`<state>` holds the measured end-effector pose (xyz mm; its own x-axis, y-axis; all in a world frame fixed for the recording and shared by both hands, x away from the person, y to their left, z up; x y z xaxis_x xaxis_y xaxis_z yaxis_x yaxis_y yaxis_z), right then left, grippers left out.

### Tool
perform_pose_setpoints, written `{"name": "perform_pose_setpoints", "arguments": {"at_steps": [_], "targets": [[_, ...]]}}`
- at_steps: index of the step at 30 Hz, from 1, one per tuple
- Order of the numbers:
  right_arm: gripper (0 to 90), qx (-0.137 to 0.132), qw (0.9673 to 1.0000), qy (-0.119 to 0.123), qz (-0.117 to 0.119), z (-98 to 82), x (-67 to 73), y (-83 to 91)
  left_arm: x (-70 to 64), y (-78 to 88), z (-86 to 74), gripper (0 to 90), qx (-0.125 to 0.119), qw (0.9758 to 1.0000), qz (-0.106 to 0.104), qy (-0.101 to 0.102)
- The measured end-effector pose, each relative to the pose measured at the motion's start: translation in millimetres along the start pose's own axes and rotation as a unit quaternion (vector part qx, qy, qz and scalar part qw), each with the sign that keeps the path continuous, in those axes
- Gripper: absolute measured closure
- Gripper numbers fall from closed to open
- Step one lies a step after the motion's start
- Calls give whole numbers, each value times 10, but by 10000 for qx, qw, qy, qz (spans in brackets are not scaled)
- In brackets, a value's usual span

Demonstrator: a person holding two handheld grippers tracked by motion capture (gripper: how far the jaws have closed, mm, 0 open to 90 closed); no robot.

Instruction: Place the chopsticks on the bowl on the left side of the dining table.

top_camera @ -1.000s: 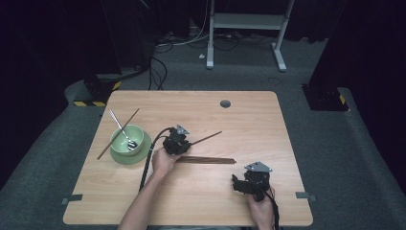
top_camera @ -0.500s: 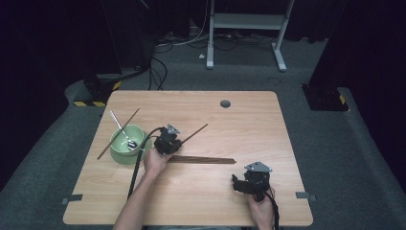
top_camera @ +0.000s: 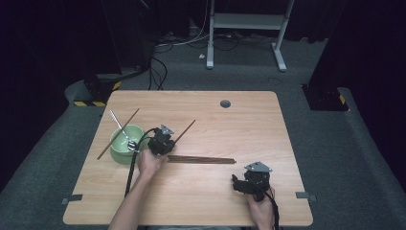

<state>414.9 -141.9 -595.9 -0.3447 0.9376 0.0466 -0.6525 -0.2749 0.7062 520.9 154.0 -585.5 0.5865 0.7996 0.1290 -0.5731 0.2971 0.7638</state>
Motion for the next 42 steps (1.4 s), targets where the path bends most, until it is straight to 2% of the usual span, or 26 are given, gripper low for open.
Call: {"name": "perform_pose_setpoints", "arguments": {"at_steps": [3,6,10,15,22,25,29,33,37,39,42], "targets": [[142,0,10000,0,1,0,0,0,15,15,-24,834,-29,10000,65,11],[142,-1,10000,-2,0,0,0,0,48,39,-56,835,64,9999,146,-45],[142,0,10000,-1,1,0,0,0,64,69,-95,836,80,9998,154,-66],[142,0,10000,-3,0,0,0,0,65,104,-144,838,2,9999,98,91],[142,-2,10000,-1,1,0,0,0,52,131,-170,841,26,9998,153,149],[142,-2,10000,-2,1,1,0,0,35,144,-181,841,15,9998,165,120],[142,-1,10000,-2,1,1,0,0,35,157,-192,842,97,9996,249,-15],[142,-1,10000,-2,1,0,0,0,13,159,-194,842,20,9998,221,22],[142,0,10000,-3,1,0,0,0,4,197,-191,842,-16,9998,214,-23],[142,-1,10000,-1,1,0,0,0,2,225,-176,843,-85,9998,166,28],[142,-1,10000,-3,1,0,1,0,-6,259,-180,843,-103,9999,120,-13]]}}
Point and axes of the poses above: each handheld gripper's, and its own axes: y roughly backward along the jaws, z roughly out of its top, x roughly to its left, the point moved 10 cm from there along -y, roughly forward along the jaws, and after that the axes turned 5 degrees about -y, right-handed, at the moved point
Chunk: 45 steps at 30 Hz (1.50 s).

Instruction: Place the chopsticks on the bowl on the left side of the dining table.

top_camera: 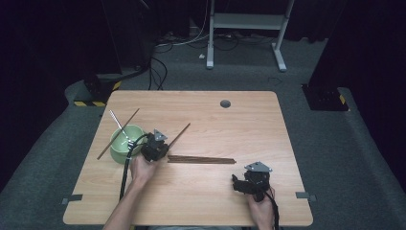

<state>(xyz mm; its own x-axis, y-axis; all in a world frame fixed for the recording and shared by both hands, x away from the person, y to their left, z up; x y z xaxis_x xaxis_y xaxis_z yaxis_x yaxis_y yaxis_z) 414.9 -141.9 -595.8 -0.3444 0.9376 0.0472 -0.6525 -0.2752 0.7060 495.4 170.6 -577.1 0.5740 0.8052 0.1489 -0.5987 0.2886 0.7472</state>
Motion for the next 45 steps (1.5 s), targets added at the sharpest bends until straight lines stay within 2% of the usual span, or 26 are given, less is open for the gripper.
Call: {"name": "perform_pose_setpoints", "arguments": {"at_steps": [6,13,17,23,29,42,45], "targets": [[142,1,10000,1,0,0,0,0,-2,54,-16,843,-79,10000,-37,28],[142,0,10000,3,-1,0,0,0,3,196,9,843,-285,9996,-54,38],[142,1,10000,1,-1,0,0,0,28,262,21,843,-305,9995,-48,14],[142,1,10000,-4,-2,0,0,0,52,401,55,843,-489,9987,-89,90],[142,1,10000,-7,-1,0,1,0,98,491,53,842,-507,9987,-41,41],[142,-6,10000,-10,-12,0,0,0,179,669,42,842,-662,9976,-93,191],[142,-6,10000,-10,-11,0,0,0,175,694,42,842,-687,9974,-106,171]]}}
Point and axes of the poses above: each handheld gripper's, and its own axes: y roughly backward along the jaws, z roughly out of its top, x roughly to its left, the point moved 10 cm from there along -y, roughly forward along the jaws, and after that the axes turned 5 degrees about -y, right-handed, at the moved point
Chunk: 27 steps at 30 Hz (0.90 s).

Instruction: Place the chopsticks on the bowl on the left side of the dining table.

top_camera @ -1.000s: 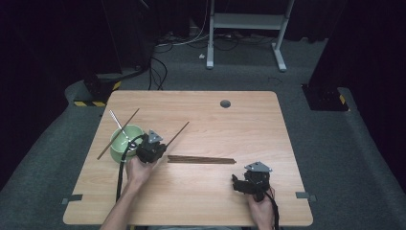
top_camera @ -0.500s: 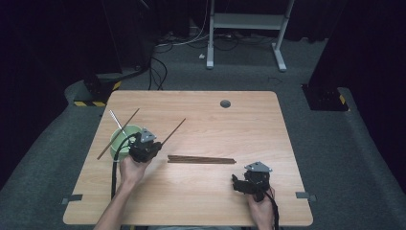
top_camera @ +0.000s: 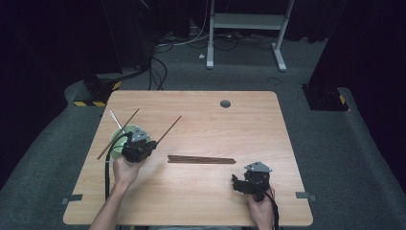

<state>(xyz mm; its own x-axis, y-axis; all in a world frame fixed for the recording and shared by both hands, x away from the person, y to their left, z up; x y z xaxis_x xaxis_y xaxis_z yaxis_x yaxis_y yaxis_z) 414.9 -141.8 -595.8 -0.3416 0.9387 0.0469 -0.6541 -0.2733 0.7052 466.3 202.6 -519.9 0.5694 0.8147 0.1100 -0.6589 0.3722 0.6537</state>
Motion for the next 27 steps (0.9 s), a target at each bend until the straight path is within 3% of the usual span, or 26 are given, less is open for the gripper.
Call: {"name": "perform_pose_setpoints", "arguments": {"at_steps": [5,15,19,24,27], "targets": [[142,0,10000,-2,-2,0,0,0,23,29,1,842,56,9997,150,-181],[142,0,10000,0,-3,0,0,0,65,119,11,842,43,9998,173,-100],[142,0,10000,-1,-2,0,0,0,107,185,49,842,-65,9999,154,-29],[142,-1,10000,2,-3,0,0,0,181,261,57,842,-166,9995,284,23],[142,0,10000,-1,-4,0,0,0,254,309,27,842,-96,9993,355,32]]}}
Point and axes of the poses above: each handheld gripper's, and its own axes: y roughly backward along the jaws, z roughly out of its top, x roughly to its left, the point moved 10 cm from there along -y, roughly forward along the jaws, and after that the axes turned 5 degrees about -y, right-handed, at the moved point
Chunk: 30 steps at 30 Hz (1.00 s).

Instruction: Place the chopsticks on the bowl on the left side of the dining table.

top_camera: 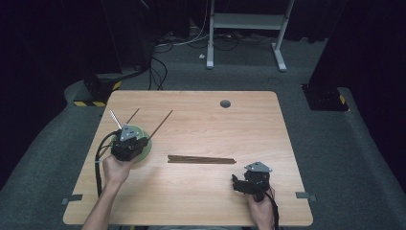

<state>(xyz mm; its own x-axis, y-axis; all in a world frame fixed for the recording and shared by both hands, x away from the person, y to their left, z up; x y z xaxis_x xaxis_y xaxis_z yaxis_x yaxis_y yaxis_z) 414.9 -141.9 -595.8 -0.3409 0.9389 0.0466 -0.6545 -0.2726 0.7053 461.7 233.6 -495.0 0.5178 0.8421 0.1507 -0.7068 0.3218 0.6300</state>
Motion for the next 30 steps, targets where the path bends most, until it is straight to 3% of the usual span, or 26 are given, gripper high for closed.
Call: {"name": "perform_pose_setpoints", "arguments": {"at_steps": [9,12,16,30], "targets": [[142,-1,10000,2,1,0,0,0,219,144,-31,842,55,9996,265,78],[142,0,10000,1,1,0,0,0,256,142,-68,842,113,9994,298,115],[142,0,10000,1,1,0,0,0,298,154,-104,842,225,9988,433,-21],[142,-1,10000,-1,2,0,0,0,475,130,-262,842,489,9966,665,-11]]}}
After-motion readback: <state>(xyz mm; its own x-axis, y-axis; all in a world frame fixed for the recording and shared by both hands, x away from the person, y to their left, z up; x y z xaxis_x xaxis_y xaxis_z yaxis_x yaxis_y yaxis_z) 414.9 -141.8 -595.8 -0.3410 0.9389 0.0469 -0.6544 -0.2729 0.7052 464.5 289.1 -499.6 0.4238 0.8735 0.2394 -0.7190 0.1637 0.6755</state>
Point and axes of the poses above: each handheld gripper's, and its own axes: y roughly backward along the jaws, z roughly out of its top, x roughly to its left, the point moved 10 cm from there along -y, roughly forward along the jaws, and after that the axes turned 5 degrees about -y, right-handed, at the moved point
